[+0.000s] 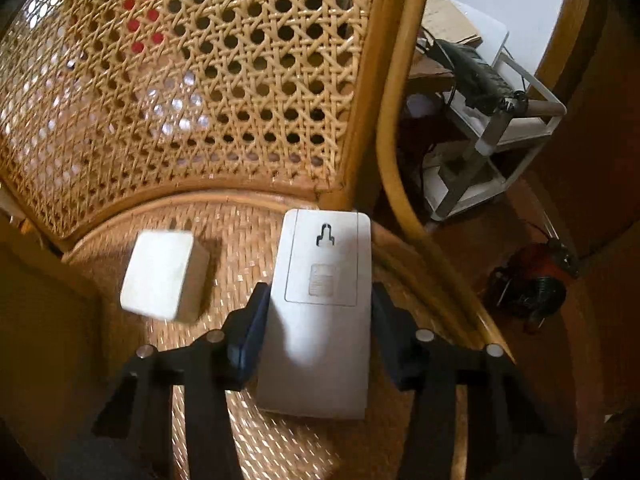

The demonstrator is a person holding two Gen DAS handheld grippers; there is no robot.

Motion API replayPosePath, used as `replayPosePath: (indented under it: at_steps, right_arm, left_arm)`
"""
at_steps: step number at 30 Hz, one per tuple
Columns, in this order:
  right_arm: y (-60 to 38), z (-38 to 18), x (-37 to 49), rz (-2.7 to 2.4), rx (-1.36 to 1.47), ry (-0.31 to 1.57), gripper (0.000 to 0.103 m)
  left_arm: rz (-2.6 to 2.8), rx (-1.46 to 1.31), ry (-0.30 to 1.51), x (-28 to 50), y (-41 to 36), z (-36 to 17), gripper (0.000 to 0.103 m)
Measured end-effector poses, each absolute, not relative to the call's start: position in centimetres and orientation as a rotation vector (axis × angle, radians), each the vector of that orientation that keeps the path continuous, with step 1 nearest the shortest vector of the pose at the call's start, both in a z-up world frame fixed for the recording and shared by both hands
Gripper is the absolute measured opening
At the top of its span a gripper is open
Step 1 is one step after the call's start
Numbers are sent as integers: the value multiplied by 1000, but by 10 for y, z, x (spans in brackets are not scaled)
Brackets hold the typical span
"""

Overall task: Organize rigid objects
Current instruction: 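Close the right tool on the white wall plate and lift it, then lower the wall plate into the box and open the right tool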

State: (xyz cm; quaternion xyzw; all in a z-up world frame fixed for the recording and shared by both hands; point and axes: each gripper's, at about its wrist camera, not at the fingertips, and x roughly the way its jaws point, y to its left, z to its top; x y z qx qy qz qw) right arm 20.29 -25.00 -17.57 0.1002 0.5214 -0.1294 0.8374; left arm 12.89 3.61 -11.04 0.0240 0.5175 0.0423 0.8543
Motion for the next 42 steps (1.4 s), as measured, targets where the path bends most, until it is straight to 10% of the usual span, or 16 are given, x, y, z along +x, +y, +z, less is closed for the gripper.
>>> replayPosePath:
  at_steps: [42]
  right_arm:
    - [-121, -31, 72, 384, 147, 788, 53]
  left_arm:
    - [97, 46, 1090, 128, 37, -108, 6]
